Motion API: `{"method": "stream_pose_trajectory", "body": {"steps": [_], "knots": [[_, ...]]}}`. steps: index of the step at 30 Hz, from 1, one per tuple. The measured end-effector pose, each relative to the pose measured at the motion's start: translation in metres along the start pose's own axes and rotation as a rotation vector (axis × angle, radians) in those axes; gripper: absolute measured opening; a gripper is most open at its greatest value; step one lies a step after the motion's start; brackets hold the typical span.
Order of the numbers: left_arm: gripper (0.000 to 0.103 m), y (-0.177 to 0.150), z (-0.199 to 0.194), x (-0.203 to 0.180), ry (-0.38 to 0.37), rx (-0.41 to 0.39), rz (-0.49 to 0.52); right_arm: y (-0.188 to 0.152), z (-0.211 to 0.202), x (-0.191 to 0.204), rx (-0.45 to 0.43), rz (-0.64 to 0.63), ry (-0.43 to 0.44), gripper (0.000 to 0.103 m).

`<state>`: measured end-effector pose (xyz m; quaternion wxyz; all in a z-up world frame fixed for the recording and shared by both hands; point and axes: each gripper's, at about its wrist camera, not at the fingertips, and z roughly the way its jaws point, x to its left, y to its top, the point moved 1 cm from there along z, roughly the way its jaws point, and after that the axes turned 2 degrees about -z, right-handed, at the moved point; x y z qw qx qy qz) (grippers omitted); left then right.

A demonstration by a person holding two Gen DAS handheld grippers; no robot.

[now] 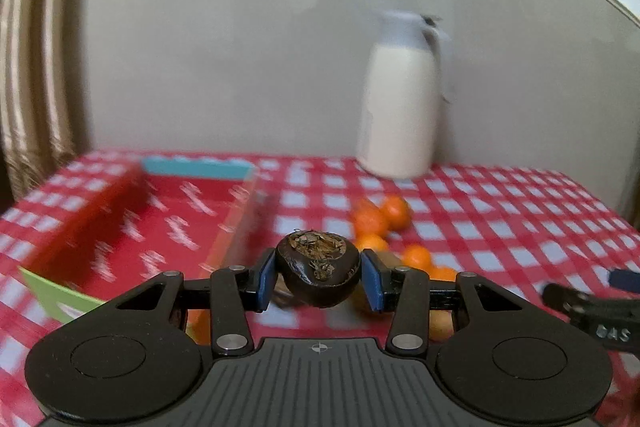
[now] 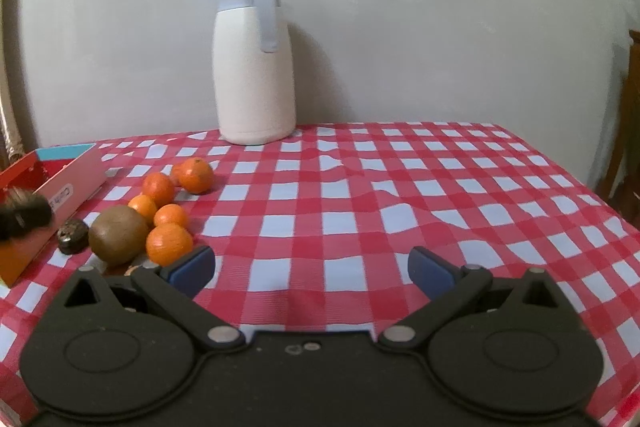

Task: Organize fruits
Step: 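Grasp the dark brown round fruit with the left gripper, then carry the dark fruit into the red box and open the left gripper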

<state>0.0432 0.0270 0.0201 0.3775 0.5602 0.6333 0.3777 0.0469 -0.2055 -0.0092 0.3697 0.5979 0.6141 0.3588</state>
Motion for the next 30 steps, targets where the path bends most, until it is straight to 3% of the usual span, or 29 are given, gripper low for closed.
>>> {"method": "stream_pose_trajectory", "body": {"steps": [8,15,20,25,27,29,30], "knots": [[0.045,0.001,0.006,0.058,0.091,-0.001,-0.079,0.002,0.001,0.017,-0.004,0.001,0.027,0.103],[0.045,0.003,0.017,0.084,0.145,-0.002,-0.103,0.003,0.003,0.034,-0.016,-0.031,0.058,0.103],[0.045,0.002,0.037,0.103,0.177,0.039,-0.138,0.004,0.004,0.038,-0.015,-0.039,0.068,0.103],[0.045,0.001,0.033,0.100,0.189,0.031,-0.128,0.004,0.004,0.041,-0.016,-0.047,0.080,0.103],[0.049,0.002,0.028,0.095,0.188,0.017,-0.111,0.004,0.003,0.042,-0.016,-0.043,0.097,0.103],[0.067,0.000,0.023,0.089,0.186,0.013,-0.105,0.004,0.002,0.041,-0.013,-0.038,0.117,0.103],[0.070,-0.001,0.019,0.087,0.185,0.004,-0.105,0.004,0.003,0.041,-0.004,-0.039,0.125,0.103]]}}
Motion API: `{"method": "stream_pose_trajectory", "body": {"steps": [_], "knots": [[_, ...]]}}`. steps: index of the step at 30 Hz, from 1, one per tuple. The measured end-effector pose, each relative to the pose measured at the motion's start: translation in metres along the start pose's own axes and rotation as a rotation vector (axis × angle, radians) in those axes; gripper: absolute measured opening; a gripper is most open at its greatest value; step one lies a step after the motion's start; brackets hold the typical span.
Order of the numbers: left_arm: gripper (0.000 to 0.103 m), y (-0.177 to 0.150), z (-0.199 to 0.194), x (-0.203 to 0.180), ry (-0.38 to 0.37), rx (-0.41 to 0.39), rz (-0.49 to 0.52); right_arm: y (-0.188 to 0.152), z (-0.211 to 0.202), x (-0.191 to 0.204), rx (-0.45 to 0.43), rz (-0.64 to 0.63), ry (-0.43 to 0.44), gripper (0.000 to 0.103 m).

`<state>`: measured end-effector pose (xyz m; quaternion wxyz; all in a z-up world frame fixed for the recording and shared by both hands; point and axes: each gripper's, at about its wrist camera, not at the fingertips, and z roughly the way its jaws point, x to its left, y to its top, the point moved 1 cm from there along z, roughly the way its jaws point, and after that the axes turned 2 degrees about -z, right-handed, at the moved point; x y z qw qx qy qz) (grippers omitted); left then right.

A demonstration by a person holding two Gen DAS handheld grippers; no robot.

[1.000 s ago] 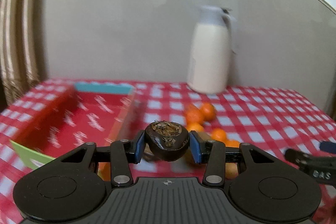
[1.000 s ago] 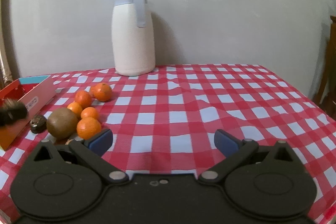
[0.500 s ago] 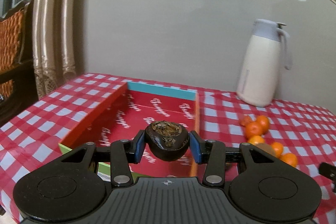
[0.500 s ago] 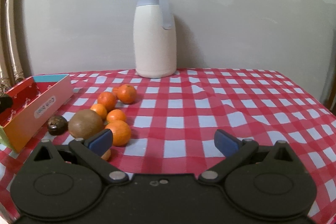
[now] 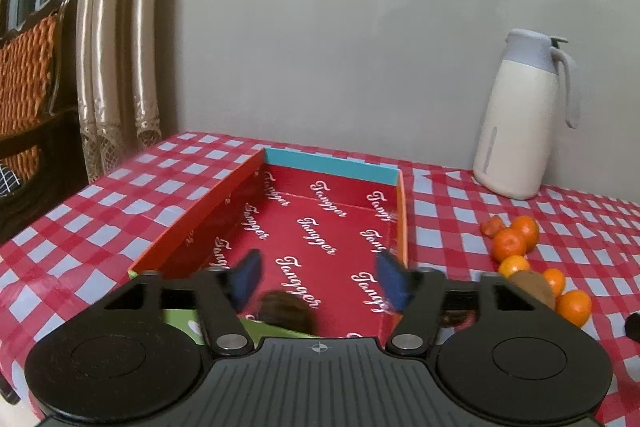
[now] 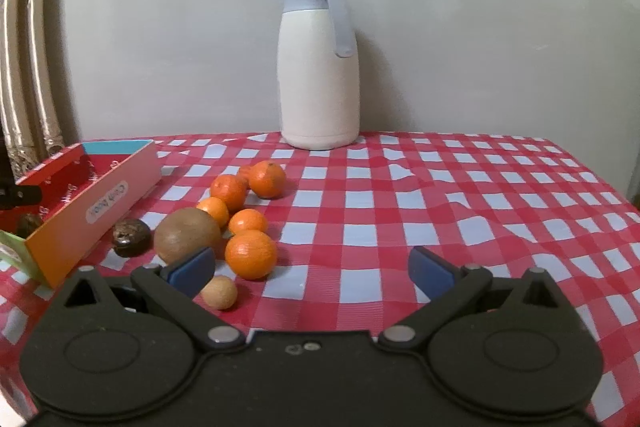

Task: Organize fruits
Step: 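Carry the dark fruit into the red box and open the left gripper, then grasp the brown kiwi with the right gripper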

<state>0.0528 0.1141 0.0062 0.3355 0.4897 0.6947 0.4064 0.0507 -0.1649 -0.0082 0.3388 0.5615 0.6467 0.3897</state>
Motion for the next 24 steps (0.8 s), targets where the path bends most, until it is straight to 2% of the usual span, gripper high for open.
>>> {"method": "stream_pose_trajectory", "body": {"steps": [4,7,15,24], "knots": [[0.088,-0.001,-0.015,-0.005,-0.003,-0.036,-0.005,-0.003,0.000,0.000,0.034,-0.011,0.015,0.103],[0.095,-0.003,-0.023,-0.009,-0.004,-0.049,0.001,-0.004,-0.006,-0.003,0.015,-0.007,0.025,0.103],[0.100,-0.007,-0.037,-0.011,0.016,-0.059,0.033,-0.006,-0.008,0.005,0.023,-0.049,0.049,0.103],[0.100,-0.007,-0.037,0.005,0.022,-0.050,0.037,-0.002,-0.002,0.034,-0.028,-0.088,0.084,0.101]]}}
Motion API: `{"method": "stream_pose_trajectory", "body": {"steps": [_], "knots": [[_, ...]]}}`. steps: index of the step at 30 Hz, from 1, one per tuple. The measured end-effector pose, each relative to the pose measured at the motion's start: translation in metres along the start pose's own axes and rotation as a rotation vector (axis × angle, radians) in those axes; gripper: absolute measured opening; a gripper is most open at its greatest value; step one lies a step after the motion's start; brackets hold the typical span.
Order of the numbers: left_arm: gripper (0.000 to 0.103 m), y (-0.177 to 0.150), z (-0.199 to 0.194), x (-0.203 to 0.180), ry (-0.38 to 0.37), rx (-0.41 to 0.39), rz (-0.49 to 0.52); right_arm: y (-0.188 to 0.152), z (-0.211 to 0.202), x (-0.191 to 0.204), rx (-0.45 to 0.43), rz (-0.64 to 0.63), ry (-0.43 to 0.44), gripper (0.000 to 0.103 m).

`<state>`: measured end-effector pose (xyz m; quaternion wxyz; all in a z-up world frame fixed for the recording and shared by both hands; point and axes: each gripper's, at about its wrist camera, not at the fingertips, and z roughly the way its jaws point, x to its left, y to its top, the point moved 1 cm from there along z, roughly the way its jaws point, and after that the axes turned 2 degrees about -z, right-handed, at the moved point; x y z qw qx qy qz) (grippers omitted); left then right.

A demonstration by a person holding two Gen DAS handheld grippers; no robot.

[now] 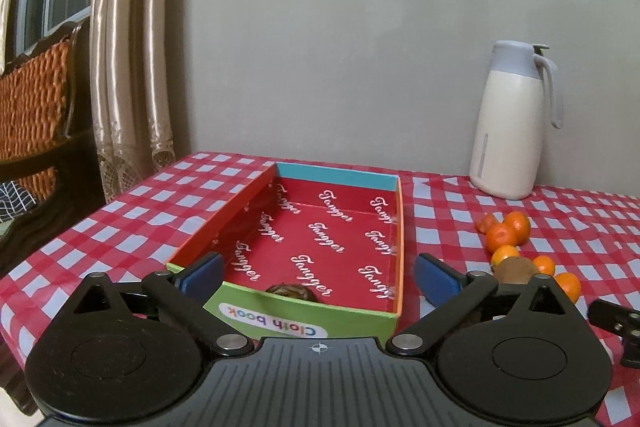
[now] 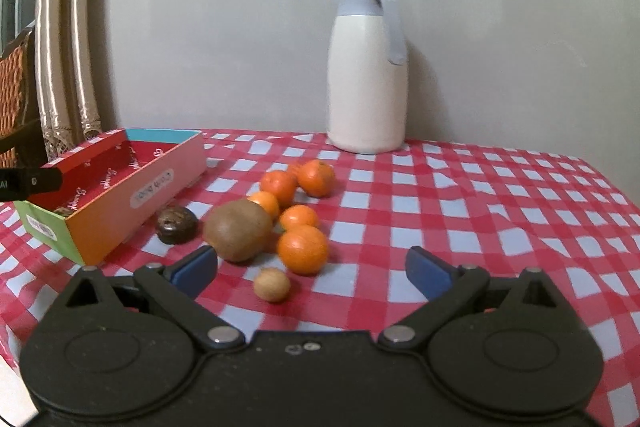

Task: Organize fruits
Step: 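Grasp the brown kiwi with the right gripper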

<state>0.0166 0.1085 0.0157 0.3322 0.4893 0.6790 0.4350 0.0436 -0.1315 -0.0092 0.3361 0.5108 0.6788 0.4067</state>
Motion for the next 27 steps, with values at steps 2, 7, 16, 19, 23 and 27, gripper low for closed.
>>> {"method": "stream_pose_trajectory", "body": {"steps": [2,7,16,19,23,27], "knots": [[0.100,-0.001,-0.001,0.003,0.000,-0.002,0.003,0.001,0.003,0.008,-0.006,-0.017,-0.010,0.101],[0.100,-0.002,0.000,0.012,0.003,0.001,-0.005,0.006,0.013,0.025,-0.025,-0.051,-0.006,0.096],[0.100,-0.002,0.001,0.024,0.015,-0.002,-0.013,0.014,0.042,0.044,-0.005,-0.073,0.021,0.081],[0.100,-0.002,0.002,0.030,0.028,-0.003,-0.017,0.015,0.050,0.047,0.010,-0.079,0.023,0.076],[0.100,-0.002,0.005,0.041,0.046,0.003,-0.034,0.018,0.056,0.051,0.010,-0.083,0.026,0.075],[0.100,-0.003,0.008,0.051,0.058,0.013,-0.047,0.020,0.066,0.054,0.034,-0.089,0.033,0.069]]}}
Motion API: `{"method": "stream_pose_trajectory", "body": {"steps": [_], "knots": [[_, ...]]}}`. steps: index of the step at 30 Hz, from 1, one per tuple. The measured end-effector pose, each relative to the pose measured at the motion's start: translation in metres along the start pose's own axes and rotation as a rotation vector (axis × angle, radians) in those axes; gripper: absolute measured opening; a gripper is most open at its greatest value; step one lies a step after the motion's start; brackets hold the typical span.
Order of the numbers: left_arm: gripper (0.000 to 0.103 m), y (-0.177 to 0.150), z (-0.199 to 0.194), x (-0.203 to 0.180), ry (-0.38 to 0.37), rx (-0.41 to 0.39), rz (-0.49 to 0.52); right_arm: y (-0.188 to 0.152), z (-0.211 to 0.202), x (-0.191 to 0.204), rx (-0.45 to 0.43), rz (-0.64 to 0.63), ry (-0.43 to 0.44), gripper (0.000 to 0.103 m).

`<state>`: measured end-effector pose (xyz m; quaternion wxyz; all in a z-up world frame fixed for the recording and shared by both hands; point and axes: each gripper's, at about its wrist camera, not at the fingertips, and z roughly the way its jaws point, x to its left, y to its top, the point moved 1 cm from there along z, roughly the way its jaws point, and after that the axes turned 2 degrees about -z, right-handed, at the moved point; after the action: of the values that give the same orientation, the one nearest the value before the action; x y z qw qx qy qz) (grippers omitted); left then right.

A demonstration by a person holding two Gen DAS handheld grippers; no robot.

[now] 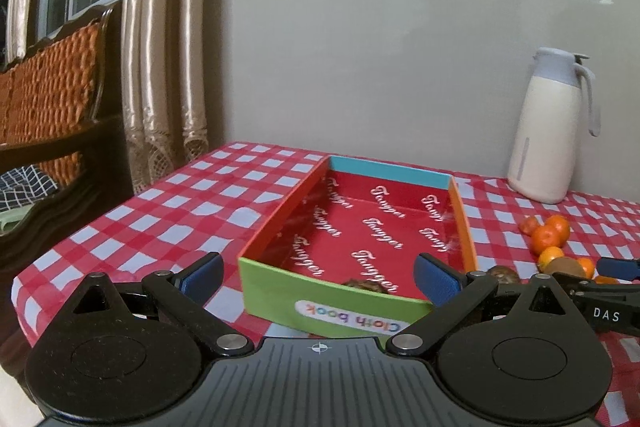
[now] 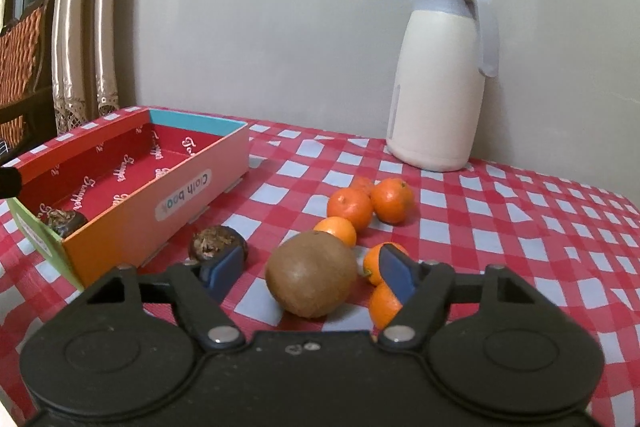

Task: Organize fruits
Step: 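Grasp the brown kiwi with the right gripper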

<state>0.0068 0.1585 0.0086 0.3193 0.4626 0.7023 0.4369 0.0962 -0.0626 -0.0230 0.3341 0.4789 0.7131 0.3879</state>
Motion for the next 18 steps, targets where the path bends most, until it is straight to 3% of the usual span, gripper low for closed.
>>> {"method": "stream_pose_trajectory", "body": {"steps": [10,12,18], "knots": [[0.100,-0.003,0.004,0.023,0.030,0.009,-0.023,-0.004,0.025,0.011,0.098,-0.050,-0.043,0.065],[0.100,-0.003,0.004,0.029,0.035,0.010,-0.033,-0.003,0.027,0.008,0.098,-0.042,-0.051,0.055],[0.100,-0.002,0.002,0.040,0.041,0.005,-0.051,0.003,0.021,0.003,0.084,0.003,-0.035,0.054]]}}
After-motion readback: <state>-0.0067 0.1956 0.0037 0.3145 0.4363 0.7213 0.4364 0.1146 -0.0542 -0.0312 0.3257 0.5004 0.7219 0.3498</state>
